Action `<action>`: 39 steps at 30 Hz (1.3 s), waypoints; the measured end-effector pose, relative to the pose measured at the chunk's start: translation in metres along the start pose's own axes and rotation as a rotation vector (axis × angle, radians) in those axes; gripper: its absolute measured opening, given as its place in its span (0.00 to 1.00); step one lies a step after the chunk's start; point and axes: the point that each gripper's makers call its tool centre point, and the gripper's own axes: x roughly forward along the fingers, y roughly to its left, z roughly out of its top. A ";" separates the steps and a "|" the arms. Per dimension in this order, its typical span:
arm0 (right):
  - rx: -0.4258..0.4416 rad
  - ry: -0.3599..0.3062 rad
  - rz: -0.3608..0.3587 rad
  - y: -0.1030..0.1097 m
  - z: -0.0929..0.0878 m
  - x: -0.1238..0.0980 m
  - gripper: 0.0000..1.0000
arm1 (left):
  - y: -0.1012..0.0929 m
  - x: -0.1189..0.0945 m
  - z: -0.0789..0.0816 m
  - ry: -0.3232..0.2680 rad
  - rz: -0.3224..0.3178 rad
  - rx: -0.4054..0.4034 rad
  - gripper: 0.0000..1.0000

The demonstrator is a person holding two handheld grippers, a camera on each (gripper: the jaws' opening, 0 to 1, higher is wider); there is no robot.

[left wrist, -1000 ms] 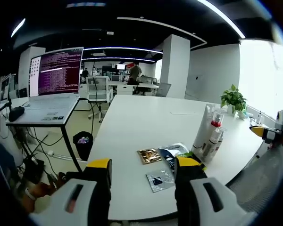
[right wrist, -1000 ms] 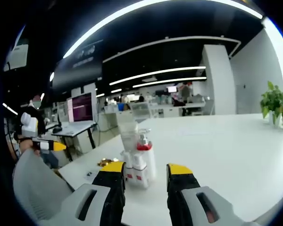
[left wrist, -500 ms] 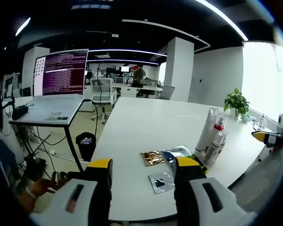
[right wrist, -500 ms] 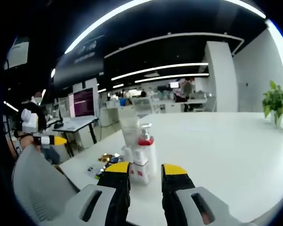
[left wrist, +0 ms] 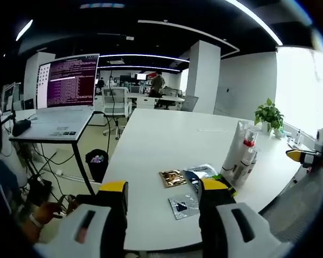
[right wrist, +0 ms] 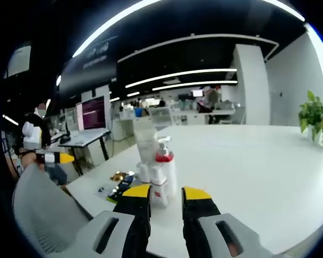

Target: Arrange the skincare products in the storage area until every visible bottle or jar stands upright without overlapping.

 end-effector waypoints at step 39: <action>-0.034 0.071 -0.031 -0.005 -0.012 0.002 0.17 | 0.001 -0.001 -0.005 0.038 0.006 0.000 0.48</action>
